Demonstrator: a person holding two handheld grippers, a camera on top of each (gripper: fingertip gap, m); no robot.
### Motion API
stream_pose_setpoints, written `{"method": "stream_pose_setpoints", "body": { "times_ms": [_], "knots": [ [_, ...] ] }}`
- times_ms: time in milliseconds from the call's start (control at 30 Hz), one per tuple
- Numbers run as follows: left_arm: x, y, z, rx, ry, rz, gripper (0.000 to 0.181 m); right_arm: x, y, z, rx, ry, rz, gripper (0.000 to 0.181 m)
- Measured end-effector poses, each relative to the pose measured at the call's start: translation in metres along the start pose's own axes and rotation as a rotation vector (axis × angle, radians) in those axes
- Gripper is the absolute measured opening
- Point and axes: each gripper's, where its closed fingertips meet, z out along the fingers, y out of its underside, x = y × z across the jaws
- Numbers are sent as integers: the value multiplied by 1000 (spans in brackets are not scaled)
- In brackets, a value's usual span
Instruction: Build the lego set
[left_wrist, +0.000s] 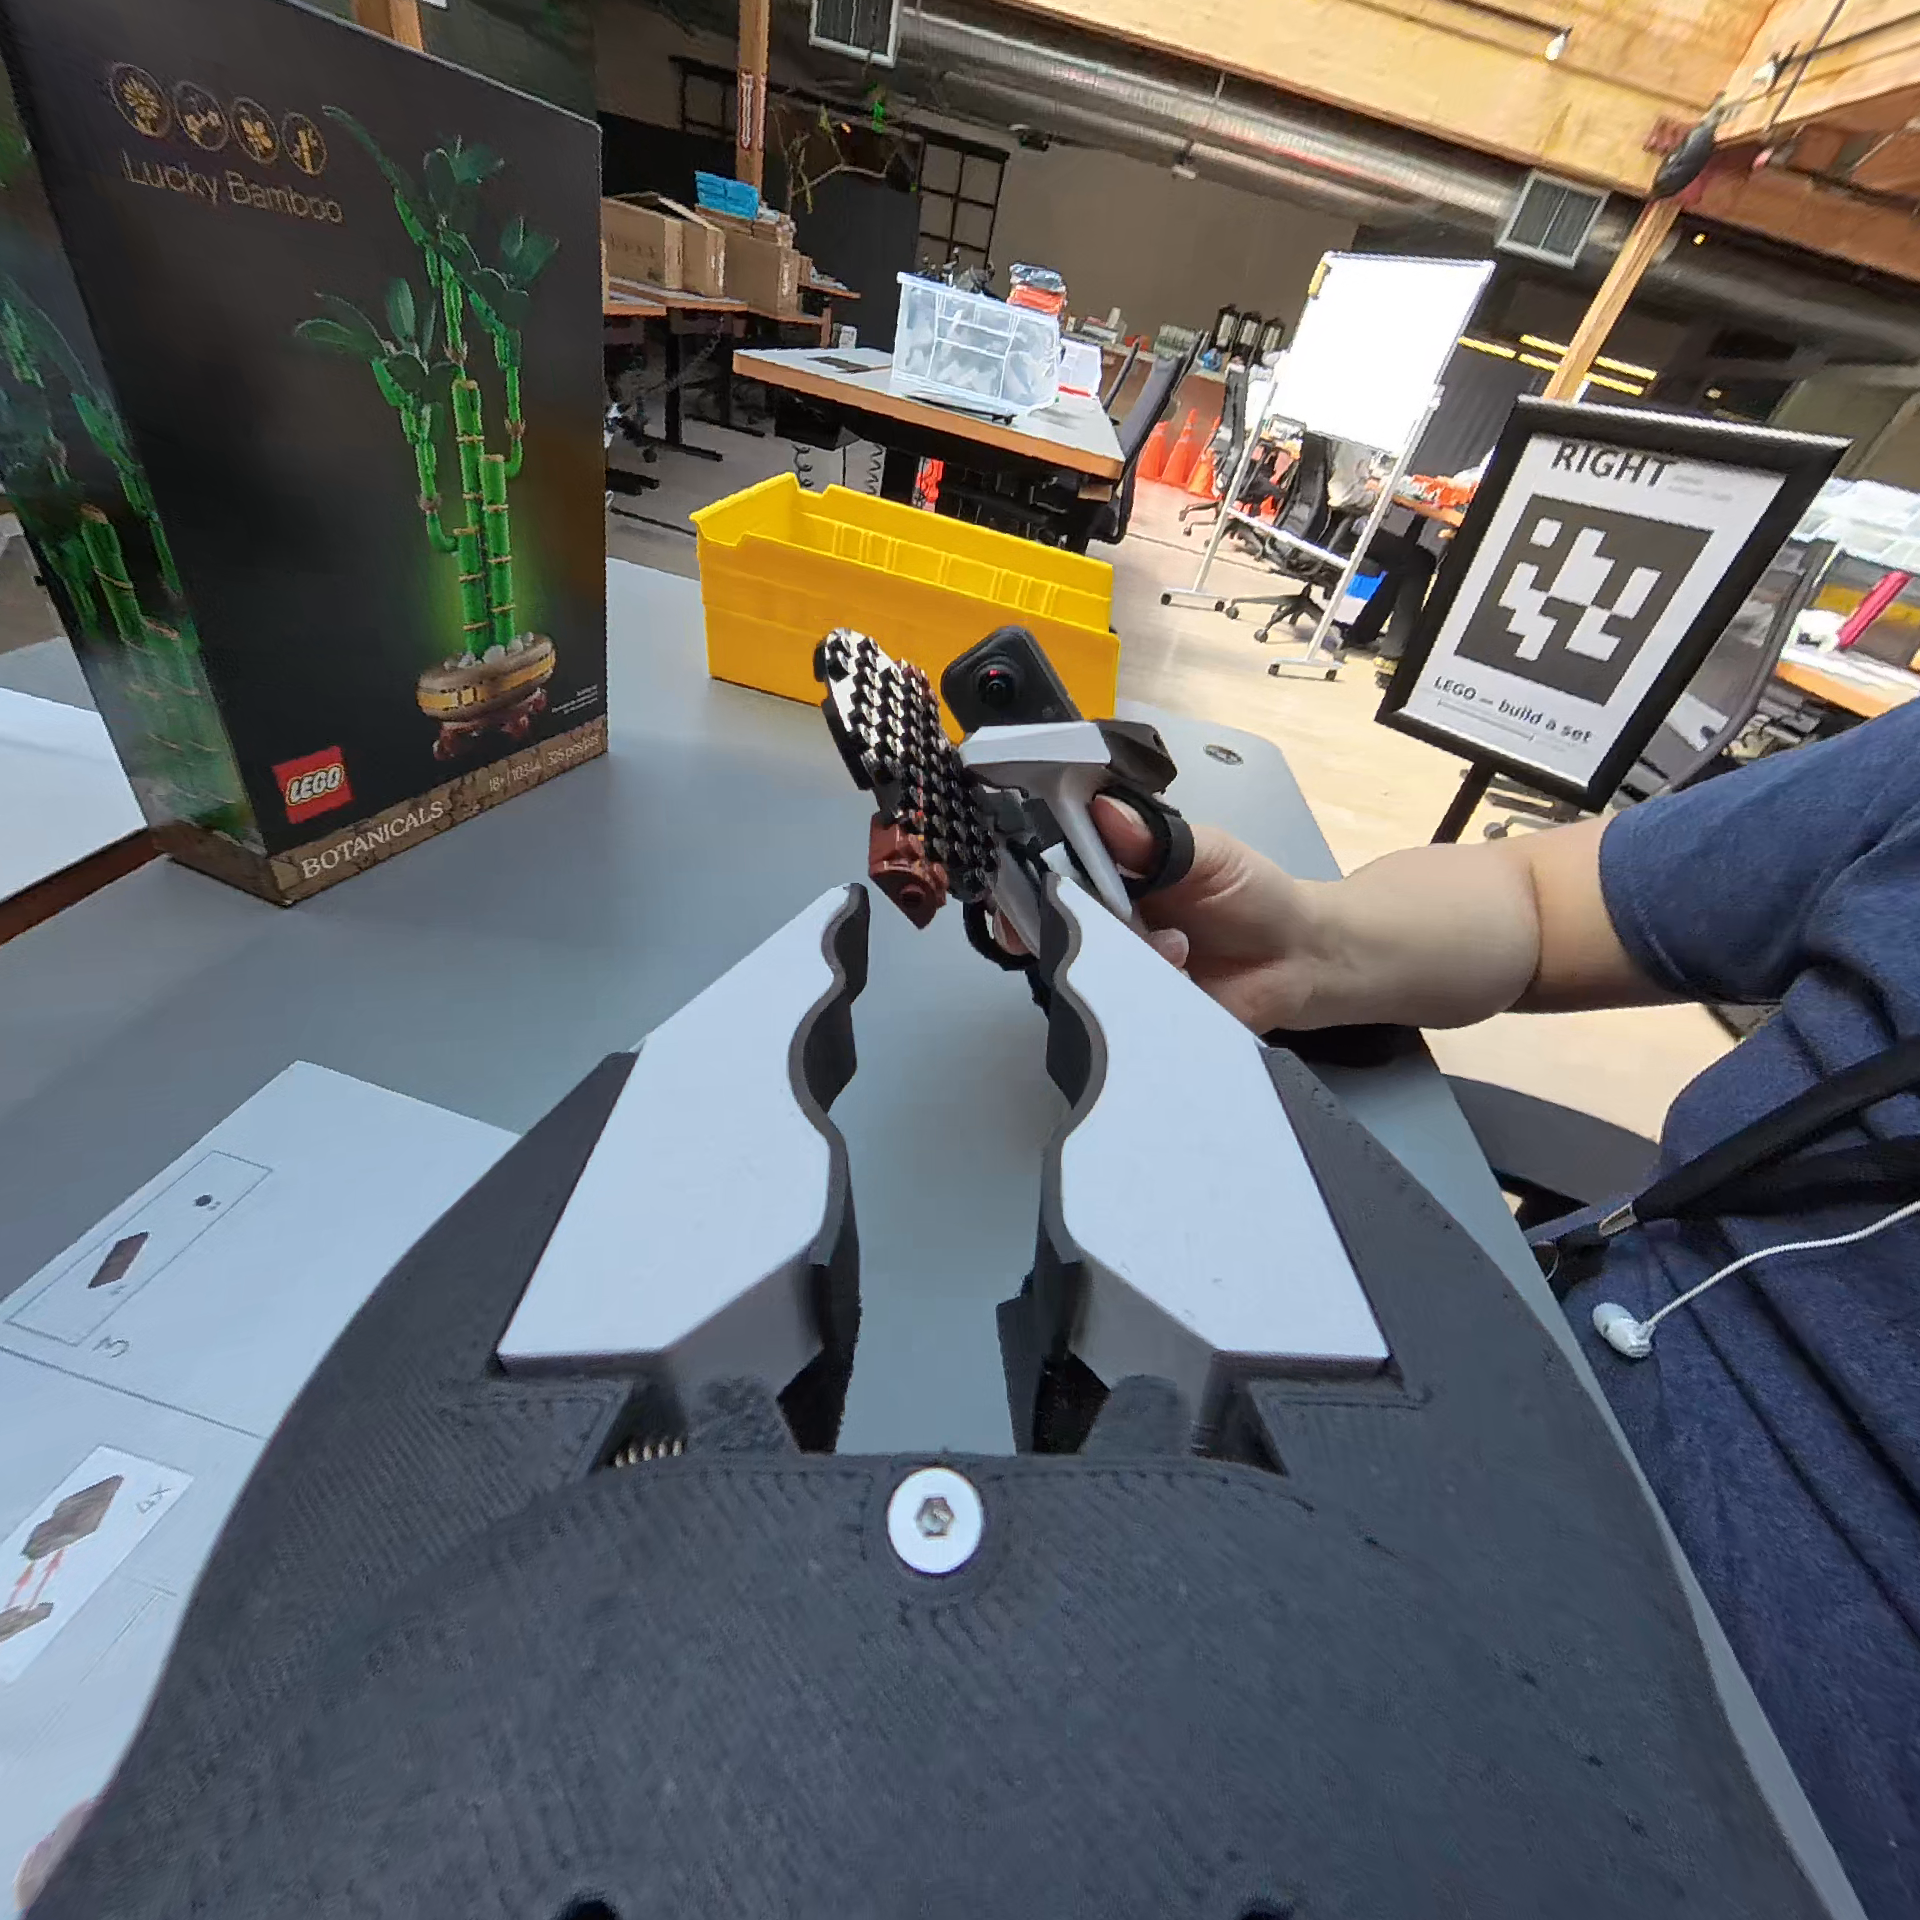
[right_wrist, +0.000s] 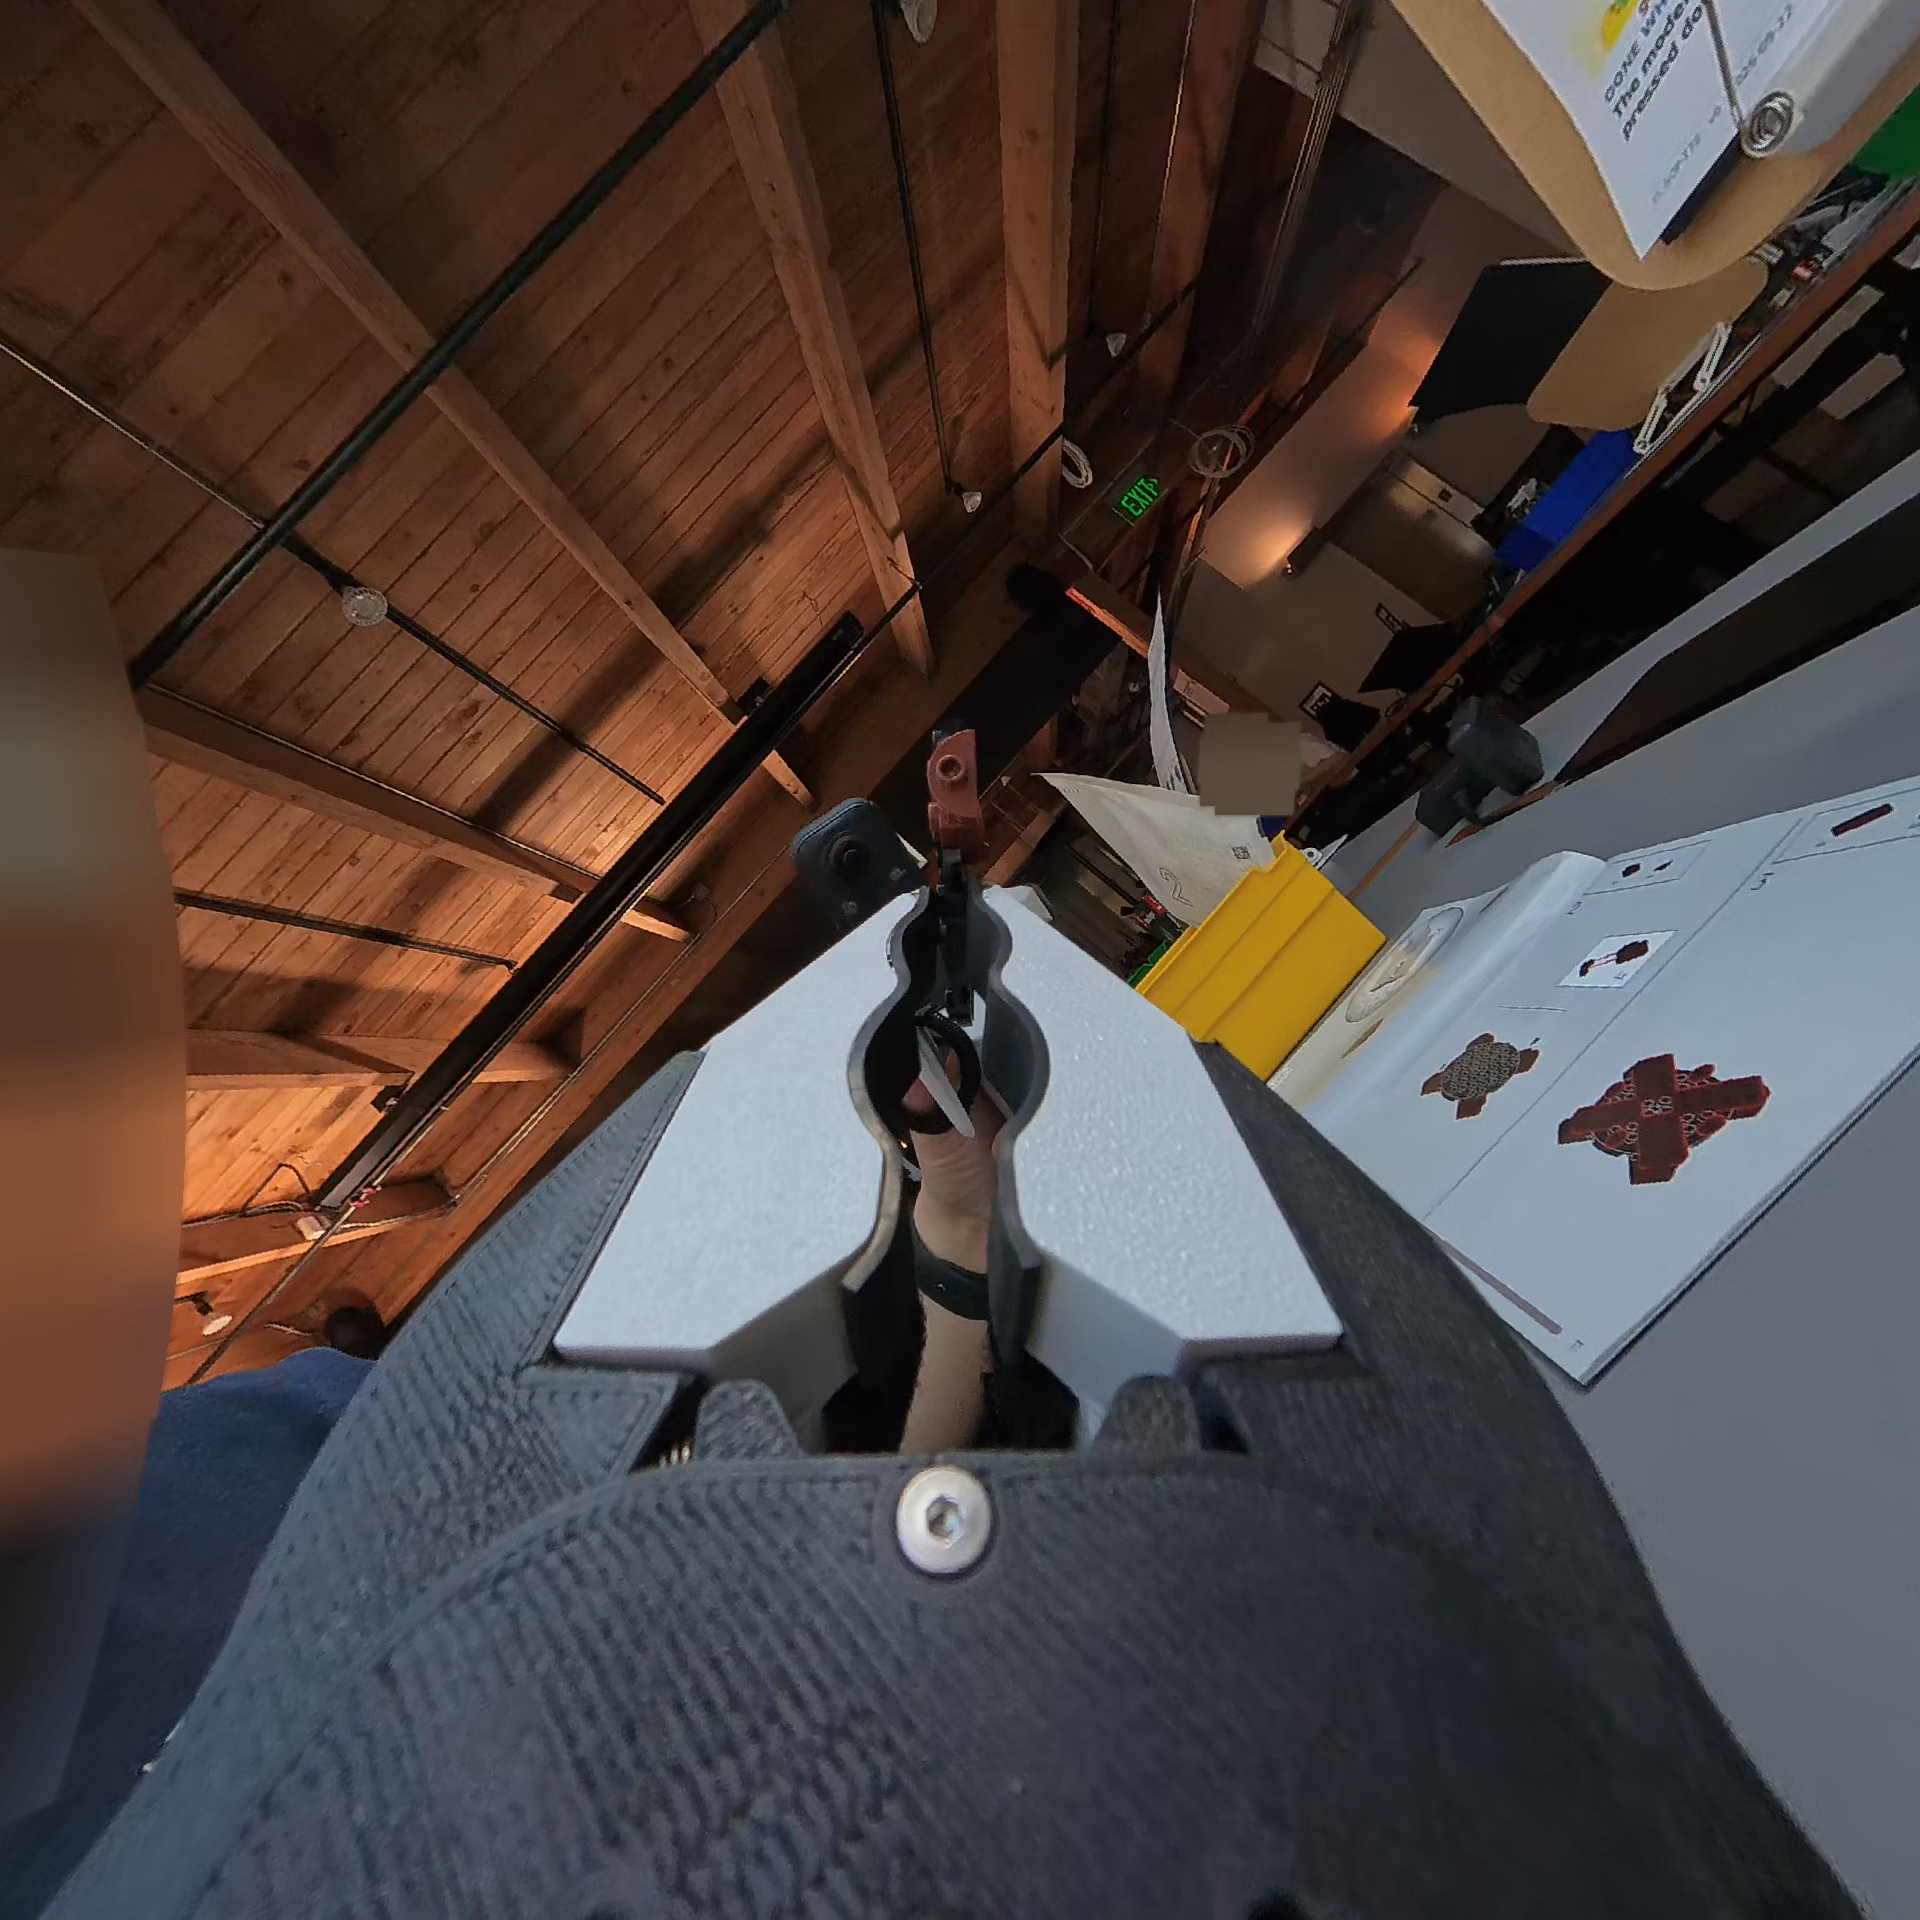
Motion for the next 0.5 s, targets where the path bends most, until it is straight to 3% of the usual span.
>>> {"method": "stream_pose_setpoints", "body": {
  "times_ms": [200, 500],
  "knots": [
    [-2, -21, -12, 143, 94, -223, 22, -5, 4, 2, 12, -22, -19, 3],
    [-12, -17, -13, 183, 190, -447, 15, 0, 13, 3, -11, 20, -95, 3]
  ]
}}
